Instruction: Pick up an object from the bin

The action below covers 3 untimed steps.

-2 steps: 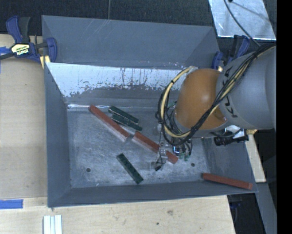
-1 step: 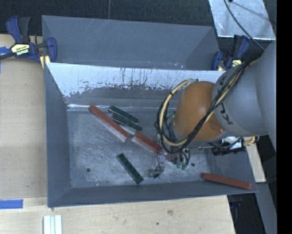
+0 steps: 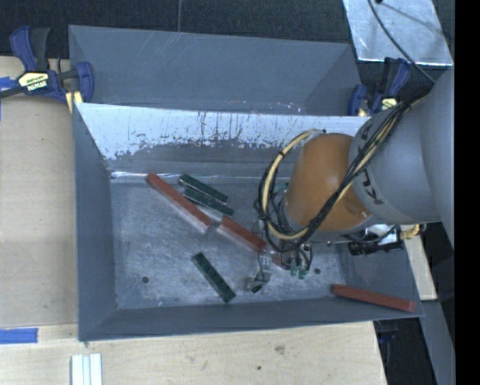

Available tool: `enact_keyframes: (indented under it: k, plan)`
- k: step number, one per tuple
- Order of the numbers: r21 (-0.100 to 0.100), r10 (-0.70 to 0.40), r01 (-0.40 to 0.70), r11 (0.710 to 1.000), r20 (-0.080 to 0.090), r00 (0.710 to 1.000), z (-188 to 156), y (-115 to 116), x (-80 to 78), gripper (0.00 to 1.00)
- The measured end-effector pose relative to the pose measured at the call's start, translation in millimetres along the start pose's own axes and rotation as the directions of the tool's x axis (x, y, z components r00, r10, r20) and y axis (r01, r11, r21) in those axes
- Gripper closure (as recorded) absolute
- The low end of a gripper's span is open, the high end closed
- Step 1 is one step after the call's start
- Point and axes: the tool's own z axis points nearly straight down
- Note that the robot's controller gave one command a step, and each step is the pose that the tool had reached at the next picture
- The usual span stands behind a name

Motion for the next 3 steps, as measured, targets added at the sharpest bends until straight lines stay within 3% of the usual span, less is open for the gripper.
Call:
enact_keyframes:
  k: [1, 2, 3]
  plan:
    - [0.0, 0.0, 0.0, 1.0, 0.003, 1.0, -1.4, -0.1, -1.0, 1.0]
    - [-0.003, -0.001, 0.001, 1.0, 0.009, 1.0, -86.2, -0.2, -3.4, 1.0]
    - [-0.002, -0.002, 0.002, 1.0, 0.006, 1.0, -101.8, -0.6, -4.7, 1.0]
